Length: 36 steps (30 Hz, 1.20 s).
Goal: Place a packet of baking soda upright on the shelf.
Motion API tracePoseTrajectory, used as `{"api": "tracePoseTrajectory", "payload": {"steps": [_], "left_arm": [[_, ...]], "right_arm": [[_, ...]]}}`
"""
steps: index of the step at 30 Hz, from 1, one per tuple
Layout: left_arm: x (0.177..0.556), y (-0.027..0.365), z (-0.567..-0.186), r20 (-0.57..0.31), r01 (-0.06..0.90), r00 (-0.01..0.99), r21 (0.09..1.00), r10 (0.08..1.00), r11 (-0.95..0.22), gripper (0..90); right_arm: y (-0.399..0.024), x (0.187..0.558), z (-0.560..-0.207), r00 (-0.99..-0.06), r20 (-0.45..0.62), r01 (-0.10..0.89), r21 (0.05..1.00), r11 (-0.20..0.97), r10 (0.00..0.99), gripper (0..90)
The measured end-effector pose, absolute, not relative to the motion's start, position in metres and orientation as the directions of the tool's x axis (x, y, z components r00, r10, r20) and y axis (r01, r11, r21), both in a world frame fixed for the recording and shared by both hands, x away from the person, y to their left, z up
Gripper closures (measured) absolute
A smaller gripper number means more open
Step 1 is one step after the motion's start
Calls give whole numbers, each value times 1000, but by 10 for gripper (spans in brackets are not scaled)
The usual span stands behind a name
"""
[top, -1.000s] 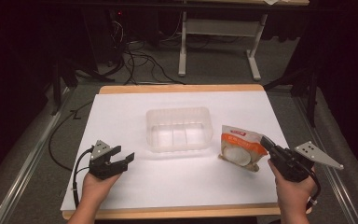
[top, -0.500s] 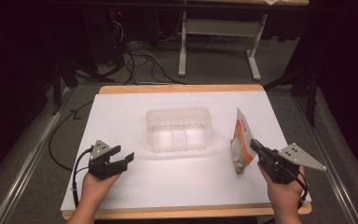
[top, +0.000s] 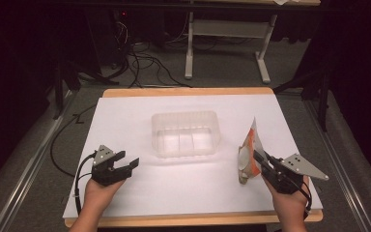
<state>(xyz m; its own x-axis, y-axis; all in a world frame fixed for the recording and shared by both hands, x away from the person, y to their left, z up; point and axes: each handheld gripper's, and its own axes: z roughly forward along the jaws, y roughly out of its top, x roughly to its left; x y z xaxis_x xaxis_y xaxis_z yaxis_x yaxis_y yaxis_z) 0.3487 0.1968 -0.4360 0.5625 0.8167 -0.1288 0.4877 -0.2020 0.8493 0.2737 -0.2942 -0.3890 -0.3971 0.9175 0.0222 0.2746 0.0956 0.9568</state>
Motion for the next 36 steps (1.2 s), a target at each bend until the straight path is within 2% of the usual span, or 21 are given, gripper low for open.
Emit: {"api": "tracePoseTrajectory", "payload": {"steps": [6, 10, 24, 36], "left_arm": [[349, 196, -436, -127, 487, 566, 849, 814, -207, 365], [349, 196, -436, -126, 486, 567, 849, 814, -207, 365], [348, 198, -435, -129, 482, 562, 854, 817, -197, 365], [348, 200, -434, -147, 475, 567, 862, 810, -176, 364]], "right_arm": [[-295, 281, -396, -377, 22, 299, 949, 100, 926, 817], [-291, 284, -398, -369, 9, 318, 941, 117, 929, 900], [-287, 277, -386, -361, -33, 267, 954, 138, 932, 900], [-266, 272, -355, -424, -39, 185, 974, 129, 905, 900]]}}
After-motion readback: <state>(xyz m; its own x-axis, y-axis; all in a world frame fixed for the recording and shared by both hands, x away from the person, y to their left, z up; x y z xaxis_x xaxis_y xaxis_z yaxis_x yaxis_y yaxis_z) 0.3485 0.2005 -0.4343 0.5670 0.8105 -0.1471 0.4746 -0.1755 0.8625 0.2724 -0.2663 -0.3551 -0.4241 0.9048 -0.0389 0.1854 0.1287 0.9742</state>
